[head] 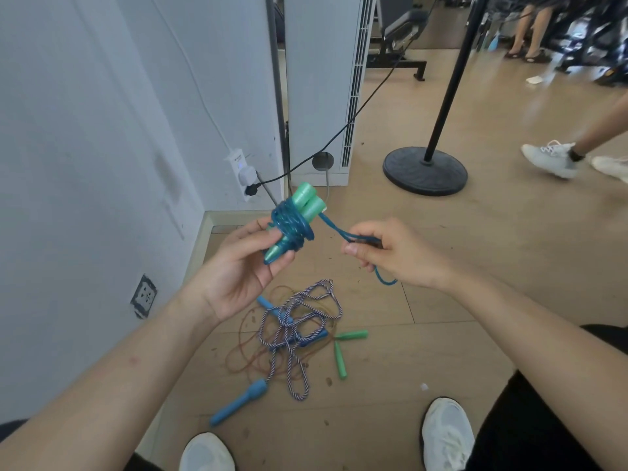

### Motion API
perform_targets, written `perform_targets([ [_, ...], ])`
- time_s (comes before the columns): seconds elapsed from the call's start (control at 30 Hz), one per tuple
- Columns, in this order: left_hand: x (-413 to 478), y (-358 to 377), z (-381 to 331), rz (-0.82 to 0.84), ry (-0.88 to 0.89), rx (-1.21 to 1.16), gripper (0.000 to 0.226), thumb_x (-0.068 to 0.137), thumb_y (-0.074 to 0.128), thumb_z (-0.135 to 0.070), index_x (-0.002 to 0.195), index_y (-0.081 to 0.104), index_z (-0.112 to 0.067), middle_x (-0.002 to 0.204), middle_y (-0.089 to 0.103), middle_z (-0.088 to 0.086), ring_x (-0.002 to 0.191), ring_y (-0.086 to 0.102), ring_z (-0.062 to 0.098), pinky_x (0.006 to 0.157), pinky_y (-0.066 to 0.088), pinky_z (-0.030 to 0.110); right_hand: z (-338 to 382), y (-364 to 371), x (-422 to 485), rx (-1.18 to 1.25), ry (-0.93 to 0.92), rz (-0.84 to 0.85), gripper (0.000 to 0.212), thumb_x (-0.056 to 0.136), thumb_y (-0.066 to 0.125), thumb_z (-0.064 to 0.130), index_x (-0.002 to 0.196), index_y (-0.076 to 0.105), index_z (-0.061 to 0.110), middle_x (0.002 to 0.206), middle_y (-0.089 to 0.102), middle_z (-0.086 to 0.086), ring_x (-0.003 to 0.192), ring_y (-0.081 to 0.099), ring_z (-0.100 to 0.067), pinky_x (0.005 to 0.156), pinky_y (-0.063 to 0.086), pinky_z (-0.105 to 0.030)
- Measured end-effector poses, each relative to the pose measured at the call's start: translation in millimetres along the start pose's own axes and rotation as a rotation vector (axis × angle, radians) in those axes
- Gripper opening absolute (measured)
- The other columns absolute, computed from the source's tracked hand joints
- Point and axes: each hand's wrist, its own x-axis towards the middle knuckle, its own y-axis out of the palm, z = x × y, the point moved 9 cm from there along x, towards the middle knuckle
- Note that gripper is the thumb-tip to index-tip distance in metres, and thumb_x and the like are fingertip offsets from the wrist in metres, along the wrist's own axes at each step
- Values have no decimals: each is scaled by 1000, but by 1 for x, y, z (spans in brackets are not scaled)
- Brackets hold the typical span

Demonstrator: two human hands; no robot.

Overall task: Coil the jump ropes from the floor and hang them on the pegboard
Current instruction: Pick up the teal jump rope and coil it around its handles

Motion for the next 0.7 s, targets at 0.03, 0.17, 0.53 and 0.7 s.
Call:
perform_targets([
  [0.03, 1, -3, 0, -33, 12, -13, 71, 58, 94, -19, 115, 57, -2, 101, 70, 12, 88, 72, 20, 74, 60, 23, 0, 2, -1, -11, 8, 12, 9, 97, 63, 17, 92, 68, 12, 67, 63, 9, 64, 62, -2, 69, 54, -26],
  [0.17, 3, -22, 1, -235, 42, 39, 26, 77, 76, -9, 96, 59, -9, 95, 70, 9, 86, 71, 18, 71, 59, 22, 2, 13, -5, -17, 39, 94, 13, 95, 63, 8, 105, 70, 13, 69, 64, 11, 63, 62, 3, 65, 49, -14],
  [0.53, 0, -47, -11, -507, 198, 543, 25, 81, 78, -4, 103, 67, -10, 95, 75, 8, 76, 70, 11, 63, 53, 17, 30, 16, -13, -244, -74, 74, 12, 92, 68, 25, 86, 68, 35, 69, 65, 10, 66, 59, -9, 65, 49, -28],
  [0.7, 5, -23, -11, -310, 246, 934, 32, 73, 84, -3, 101, 77, -18, 93, 76, 6, 85, 72, 23, 82, 61, 36, 51, 2, -18, -44, -139, -62, 17, 83, 78, 15, 79, 72, 30, 73, 71, 3, 67, 61, -11, 68, 51, -27],
])
